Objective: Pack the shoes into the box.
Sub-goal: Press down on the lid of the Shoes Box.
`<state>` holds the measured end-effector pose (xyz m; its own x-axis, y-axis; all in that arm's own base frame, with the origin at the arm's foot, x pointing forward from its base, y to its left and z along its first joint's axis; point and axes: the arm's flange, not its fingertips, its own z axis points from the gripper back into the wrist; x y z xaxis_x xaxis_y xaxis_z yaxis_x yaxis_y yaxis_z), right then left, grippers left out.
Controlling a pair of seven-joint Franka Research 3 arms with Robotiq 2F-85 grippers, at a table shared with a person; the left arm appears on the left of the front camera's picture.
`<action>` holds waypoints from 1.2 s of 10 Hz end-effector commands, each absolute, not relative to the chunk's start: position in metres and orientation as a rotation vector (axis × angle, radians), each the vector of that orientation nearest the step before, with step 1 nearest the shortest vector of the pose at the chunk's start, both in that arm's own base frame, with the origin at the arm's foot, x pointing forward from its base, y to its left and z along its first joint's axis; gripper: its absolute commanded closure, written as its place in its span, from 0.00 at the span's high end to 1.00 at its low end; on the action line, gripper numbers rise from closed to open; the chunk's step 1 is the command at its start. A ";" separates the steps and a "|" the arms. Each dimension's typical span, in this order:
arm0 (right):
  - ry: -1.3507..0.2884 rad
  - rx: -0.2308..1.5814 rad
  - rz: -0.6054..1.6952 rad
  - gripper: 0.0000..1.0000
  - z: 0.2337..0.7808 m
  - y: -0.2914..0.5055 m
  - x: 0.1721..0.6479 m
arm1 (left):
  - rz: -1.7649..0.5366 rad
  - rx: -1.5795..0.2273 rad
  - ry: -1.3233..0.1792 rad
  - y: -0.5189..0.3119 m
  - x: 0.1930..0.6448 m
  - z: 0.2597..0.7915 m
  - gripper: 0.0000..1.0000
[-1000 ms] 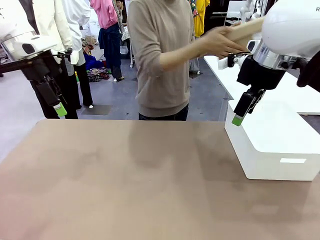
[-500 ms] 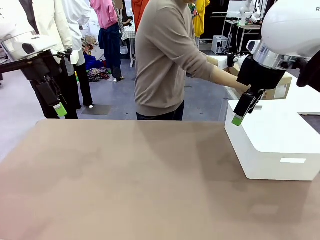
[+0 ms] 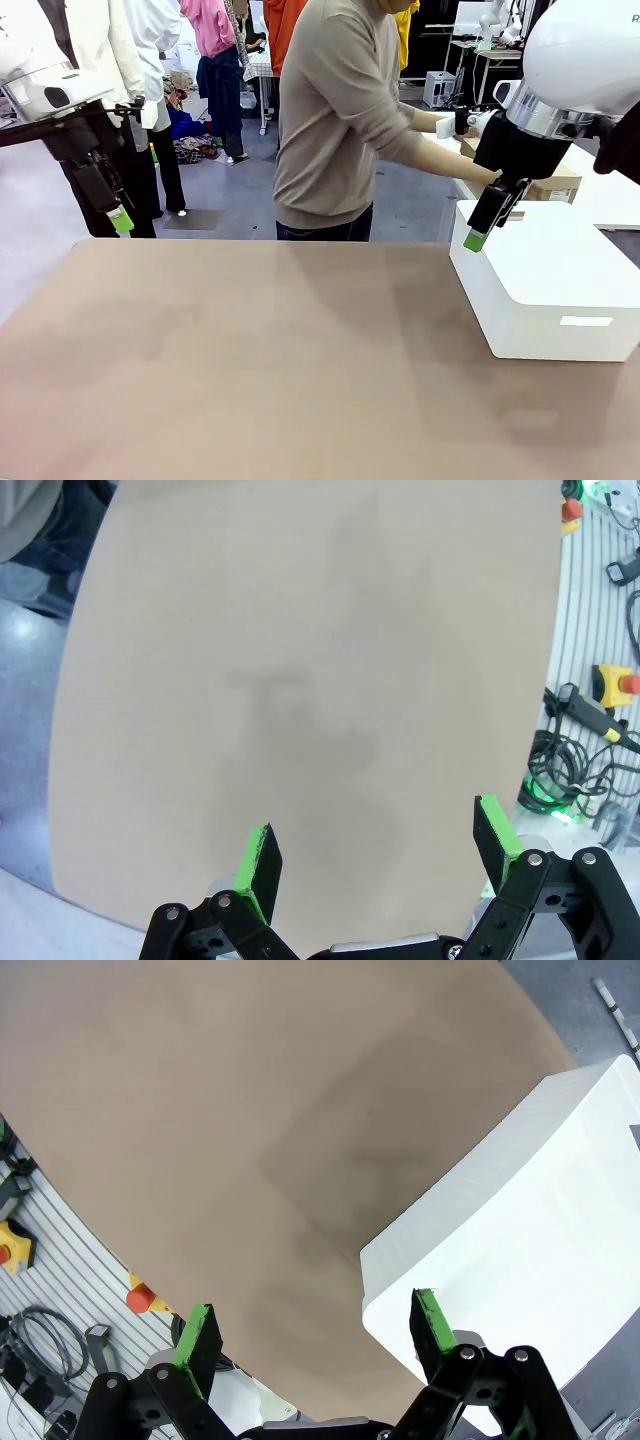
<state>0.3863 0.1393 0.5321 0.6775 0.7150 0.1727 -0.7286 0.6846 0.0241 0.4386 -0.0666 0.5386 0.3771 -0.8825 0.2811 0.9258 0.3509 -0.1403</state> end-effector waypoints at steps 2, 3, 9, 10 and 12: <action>-0.149 0.094 0.813 1.00 0.535 0.140 0.387 | -1.174 -0.293 -0.158 -0.065 0.438 0.541 1.00; -0.149 0.094 0.813 1.00 0.535 0.140 0.387 | -1.174 -0.293 -0.158 -0.065 0.438 0.541 1.00; -0.149 0.094 0.813 1.00 0.535 0.140 0.387 | -1.174 -0.293 -0.158 -0.065 0.438 0.541 1.00; -0.149 0.094 0.813 1.00 0.535 0.140 0.387 | -1.174 -0.293 -0.158 -0.065 0.438 0.541 1.00; -0.149 0.094 0.813 1.00 0.535 0.140 0.387 | -1.174 -0.293 -0.158 -0.065 0.438 0.541 1.00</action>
